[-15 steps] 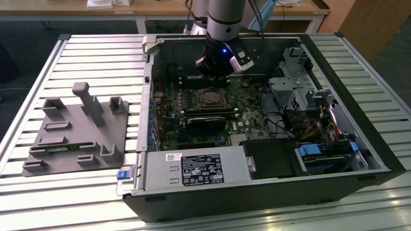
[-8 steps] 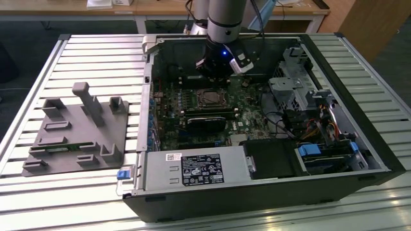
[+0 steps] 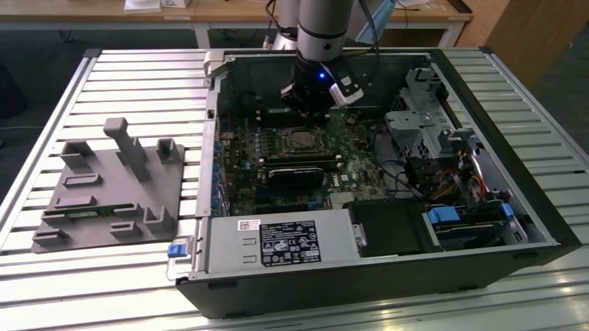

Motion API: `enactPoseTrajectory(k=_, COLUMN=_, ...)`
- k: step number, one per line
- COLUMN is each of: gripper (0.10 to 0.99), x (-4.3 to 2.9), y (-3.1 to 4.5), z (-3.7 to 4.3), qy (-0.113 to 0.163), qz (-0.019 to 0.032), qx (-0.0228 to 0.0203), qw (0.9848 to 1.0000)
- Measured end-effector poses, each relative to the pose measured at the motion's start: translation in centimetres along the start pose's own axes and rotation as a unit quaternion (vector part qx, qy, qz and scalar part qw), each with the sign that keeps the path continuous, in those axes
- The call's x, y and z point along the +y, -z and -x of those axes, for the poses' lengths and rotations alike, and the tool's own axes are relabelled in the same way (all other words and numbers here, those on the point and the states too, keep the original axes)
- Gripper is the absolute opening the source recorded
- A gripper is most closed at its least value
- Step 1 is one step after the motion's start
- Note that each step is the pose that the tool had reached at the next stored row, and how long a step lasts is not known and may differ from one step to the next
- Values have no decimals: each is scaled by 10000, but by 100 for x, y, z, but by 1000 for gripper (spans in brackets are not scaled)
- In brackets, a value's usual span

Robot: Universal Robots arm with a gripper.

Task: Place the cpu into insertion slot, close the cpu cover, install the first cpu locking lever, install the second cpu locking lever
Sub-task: 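Install the first cpu locking lever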

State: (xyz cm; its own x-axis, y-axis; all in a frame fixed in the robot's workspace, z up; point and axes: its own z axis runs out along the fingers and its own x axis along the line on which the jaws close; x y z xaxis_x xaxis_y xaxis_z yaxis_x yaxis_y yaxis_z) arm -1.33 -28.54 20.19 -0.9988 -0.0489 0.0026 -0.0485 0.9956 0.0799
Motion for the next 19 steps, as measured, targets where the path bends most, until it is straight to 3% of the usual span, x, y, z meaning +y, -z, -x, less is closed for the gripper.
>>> enactPoseTrajectory(k=5, gripper=106, x=0, y=3, z=0, qy=0, qz=-10, qx=1, qw=10000)
enactPoseTrajectory(k=15, gripper=106, x=-3, y=-58, z=1, qy=-1, qz=-121, qx=10, qw=9999)
enactPoseTrajectory(k=19, gripper=106, x=7, y=-52, z=3, qy=0, qz=-112, qx=3, qw=9999)
